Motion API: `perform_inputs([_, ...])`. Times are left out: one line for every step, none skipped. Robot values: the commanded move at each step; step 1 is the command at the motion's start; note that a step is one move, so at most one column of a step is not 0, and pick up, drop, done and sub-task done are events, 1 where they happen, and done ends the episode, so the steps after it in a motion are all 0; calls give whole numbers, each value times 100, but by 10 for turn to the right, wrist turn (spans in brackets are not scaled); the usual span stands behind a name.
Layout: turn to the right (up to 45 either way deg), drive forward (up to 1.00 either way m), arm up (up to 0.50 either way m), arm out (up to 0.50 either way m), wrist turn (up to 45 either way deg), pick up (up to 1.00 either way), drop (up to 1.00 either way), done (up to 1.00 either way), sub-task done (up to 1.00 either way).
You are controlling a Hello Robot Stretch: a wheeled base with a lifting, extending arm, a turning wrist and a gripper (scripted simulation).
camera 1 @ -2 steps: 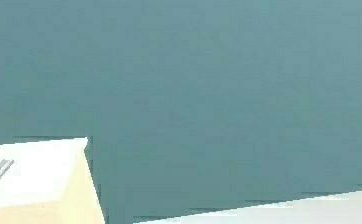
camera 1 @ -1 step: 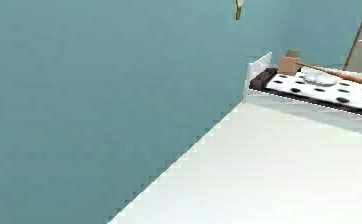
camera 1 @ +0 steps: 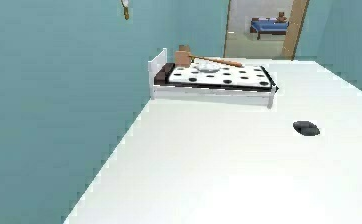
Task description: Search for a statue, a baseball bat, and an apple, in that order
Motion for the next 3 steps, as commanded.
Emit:
perform_inputs([0,100,0,0,0,0,0,0,0])
perform_inputs([30,0,0,0,0,0,0,0,0])
perform_inputs([0,100,0,0,0,0,0,0,0])
